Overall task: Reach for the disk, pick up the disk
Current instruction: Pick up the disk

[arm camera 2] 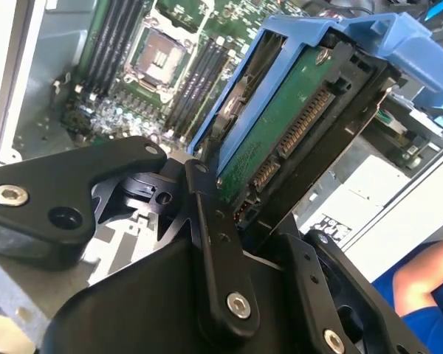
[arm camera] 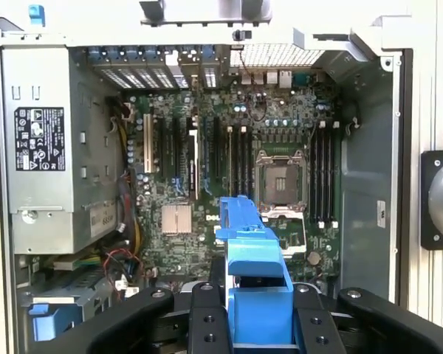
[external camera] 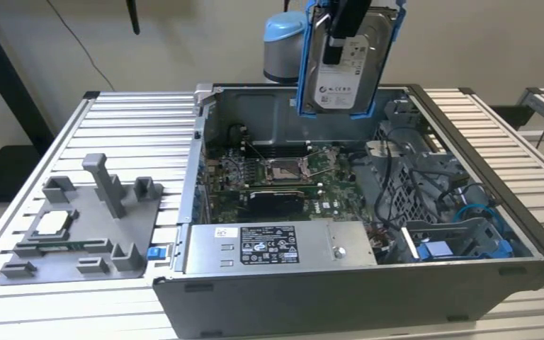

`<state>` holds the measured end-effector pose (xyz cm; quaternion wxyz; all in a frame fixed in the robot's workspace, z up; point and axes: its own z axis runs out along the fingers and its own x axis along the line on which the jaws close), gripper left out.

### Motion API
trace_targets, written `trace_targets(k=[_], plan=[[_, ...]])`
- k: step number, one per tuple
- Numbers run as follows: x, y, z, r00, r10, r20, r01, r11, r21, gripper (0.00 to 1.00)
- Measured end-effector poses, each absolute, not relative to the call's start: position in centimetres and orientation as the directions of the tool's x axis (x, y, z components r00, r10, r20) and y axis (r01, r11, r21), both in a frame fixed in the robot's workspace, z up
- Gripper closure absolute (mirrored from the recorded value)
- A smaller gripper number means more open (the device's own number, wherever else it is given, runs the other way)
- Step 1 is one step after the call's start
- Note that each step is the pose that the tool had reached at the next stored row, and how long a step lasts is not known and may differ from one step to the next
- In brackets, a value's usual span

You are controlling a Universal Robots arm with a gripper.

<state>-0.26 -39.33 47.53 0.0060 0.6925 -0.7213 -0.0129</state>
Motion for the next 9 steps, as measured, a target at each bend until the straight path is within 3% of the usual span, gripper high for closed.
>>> trace_targets(k=[9], plan=[[-0.1,-41.7,47.5,-0.045,-0.999,-0.009,-0.999,0.045,0.029,1.0]])
